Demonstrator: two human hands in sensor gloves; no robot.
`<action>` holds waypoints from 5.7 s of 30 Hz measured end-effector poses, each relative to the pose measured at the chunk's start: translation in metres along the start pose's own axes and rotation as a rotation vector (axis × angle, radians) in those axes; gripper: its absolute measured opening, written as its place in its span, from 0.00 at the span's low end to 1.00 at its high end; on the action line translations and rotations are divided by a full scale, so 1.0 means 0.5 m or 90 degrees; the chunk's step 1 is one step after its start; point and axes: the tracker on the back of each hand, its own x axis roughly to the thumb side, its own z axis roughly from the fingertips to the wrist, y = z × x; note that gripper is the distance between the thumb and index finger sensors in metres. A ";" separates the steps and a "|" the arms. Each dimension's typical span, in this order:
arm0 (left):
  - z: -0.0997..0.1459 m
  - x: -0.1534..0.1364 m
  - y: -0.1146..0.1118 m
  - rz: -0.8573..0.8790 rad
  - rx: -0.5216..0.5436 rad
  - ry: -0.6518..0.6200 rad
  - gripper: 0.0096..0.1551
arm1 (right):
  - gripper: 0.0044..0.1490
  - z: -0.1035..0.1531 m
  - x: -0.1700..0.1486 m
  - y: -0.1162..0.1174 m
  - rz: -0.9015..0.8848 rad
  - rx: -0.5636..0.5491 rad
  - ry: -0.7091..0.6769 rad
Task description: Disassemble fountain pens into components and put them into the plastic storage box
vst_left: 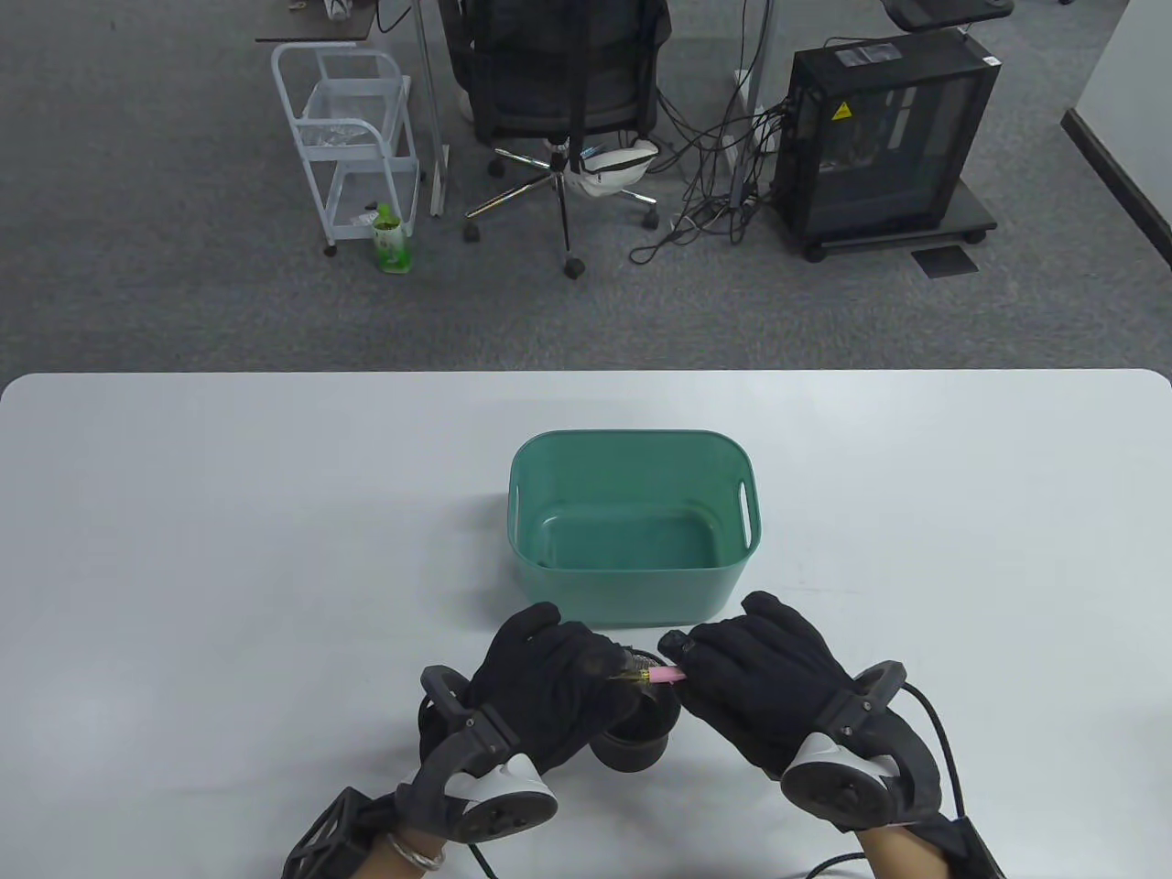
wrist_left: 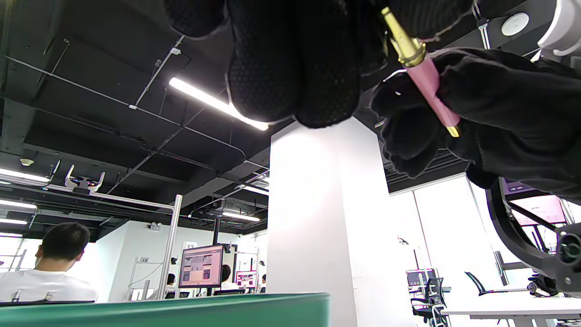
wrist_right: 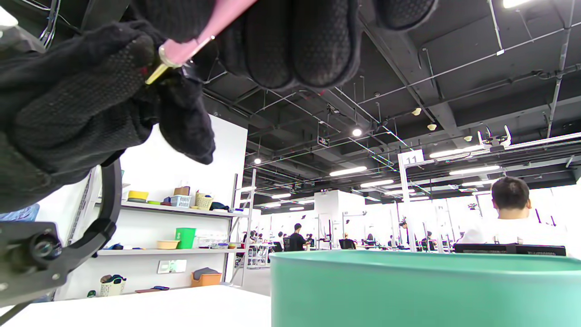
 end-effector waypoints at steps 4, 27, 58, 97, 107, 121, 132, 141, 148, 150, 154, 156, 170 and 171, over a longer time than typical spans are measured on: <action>0.000 -0.001 0.000 0.001 0.001 0.000 0.26 | 0.28 0.000 0.000 0.001 0.000 0.001 -0.001; 0.000 -0.001 0.000 -0.008 -0.006 0.004 0.34 | 0.28 0.001 -0.003 -0.003 0.004 -0.006 0.005; -0.001 -0.002 -0.002 -0.002 0.000 0.004 0.28 | 0.28 0.001 -0.001 -0.002 0.003 -0.003 0.001; 0.000 0.001 -0.004 -0.012 -0.008 -0.004 0.25 | 0.28 0.001 -0.002 -0.002 0.004 -0.002 0.001; 0.000 0.001 -0.004 -0.010 -0.003 -0.002 0.25 | 0.28 0.001 -0.001 -0.002 0.003 -0.002 0.000; 0.001 -0.002 -0.004 -0.002 0.004 0.001 0.30 | 0.28 0.001 0.000 -0.001 0.002 -0.001 -0.002; 0.003 -0.002 -0.004 -0.004 -0.012 -0.003 0.39 | 0.28 0.002 -0.002 -0.003 0.005 -0.004 0.002; 0.002 0.000 -0.003 -0.015 -0.007 -0.002 0.25 | 0.28 0.001 -0.002 -0.003 0.005 -0.004 0.002; 0.001 0.000 -0.005 -0.013 -0.010 -0.001 0.22 | 0.28 0.003 -0.004 -0.001 0.000 -0.007 0.002; 0.001 0.000 -0.005 -0.013 -0.010 -0.003 0.21 | 0.28 0.003 -0.004 -0.002 -0.001 -0.008 0.002; 0.002 -0.002 -0.005 -0.010 -0.008 0.001 0.27 | 0.28 0.003 -0.005 -0.002 0.004 -0.007 0.002; 0.002 -0.001 -0.004 -0.011 -0.006 0.002 0.27 | 0.28 0.003 -0.005 -0.002 0.004 -0.006 0.002; 0.002 -0.001 -0.004 -0.006 -0.006 -0.004 0.24 | 0.28 0.003 -0.004 0.000 0.003 -0.003 0.001; 0.002 -0.002 -0.004 -0.005 -0.006 -0.004 0.24 | 0.28 0.003 -0.004 0.000 0.002 -0.003 0.001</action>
